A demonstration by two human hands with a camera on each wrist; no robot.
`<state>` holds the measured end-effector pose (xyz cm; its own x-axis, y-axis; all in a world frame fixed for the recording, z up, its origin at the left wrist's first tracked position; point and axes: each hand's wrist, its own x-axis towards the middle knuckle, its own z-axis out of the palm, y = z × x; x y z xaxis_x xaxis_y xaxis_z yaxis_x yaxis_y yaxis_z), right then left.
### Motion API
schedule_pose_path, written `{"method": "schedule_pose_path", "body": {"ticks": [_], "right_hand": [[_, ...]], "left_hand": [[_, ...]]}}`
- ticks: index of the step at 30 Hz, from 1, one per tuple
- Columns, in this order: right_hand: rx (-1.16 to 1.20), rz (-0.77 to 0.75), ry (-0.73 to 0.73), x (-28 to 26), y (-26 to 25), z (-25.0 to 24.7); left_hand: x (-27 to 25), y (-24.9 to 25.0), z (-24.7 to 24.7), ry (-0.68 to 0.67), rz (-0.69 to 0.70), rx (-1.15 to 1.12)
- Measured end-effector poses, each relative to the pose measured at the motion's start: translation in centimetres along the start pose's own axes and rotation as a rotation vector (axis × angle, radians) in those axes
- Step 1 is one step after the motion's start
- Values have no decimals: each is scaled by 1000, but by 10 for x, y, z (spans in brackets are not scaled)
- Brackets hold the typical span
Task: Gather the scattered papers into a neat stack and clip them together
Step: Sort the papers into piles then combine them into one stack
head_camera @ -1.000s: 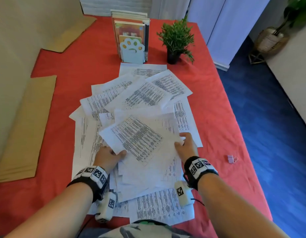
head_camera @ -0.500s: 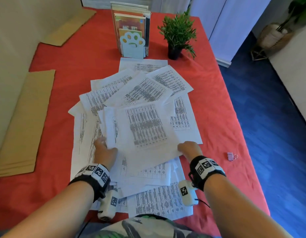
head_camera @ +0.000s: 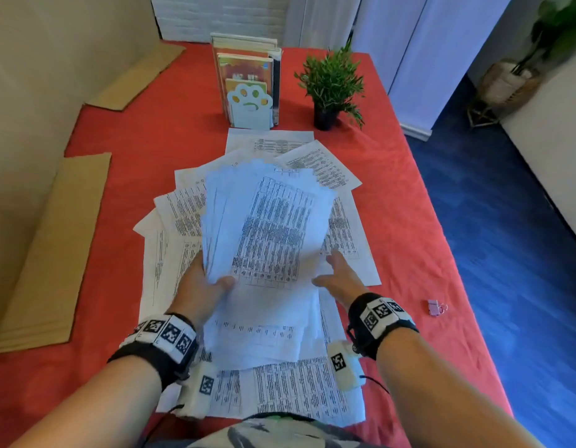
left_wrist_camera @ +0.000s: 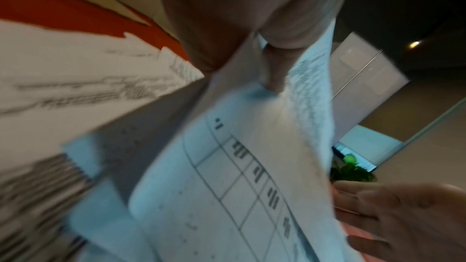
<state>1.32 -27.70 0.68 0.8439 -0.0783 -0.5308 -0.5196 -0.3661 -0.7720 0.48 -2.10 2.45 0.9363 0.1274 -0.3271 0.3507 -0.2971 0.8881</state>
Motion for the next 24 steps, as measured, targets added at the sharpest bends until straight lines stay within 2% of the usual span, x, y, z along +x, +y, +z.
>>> {"method": "schedule_pose_path", "body": {"ticks": [2, 4, 8, 10, 14, 16, 24], "right_hand": [[302, -59, 42, -2, -18, -6], [474, -196, 115, -6, -39, -12], [496, -506, 289, -21, -78, -18], [503, -607, 317, -28, -85, -17], [671, -588, 220, -40, -79, -15], [697, -555, 217, -43, -73, -14], [729, -525, 218, -44, -82, -13]], "left_hand": [[-2, 15, -6, -55, 68, -93], [0, 30, -7, -79, 146, -125], [8, 58, -4, 6, 241, -167], [8, 67, -3, 45, 284, -192], [5, 69, -1, 38, 294, -253], [6, 68, 0, 23, 310, -244], [1, 77, 10, 98, 283, -348]]}}
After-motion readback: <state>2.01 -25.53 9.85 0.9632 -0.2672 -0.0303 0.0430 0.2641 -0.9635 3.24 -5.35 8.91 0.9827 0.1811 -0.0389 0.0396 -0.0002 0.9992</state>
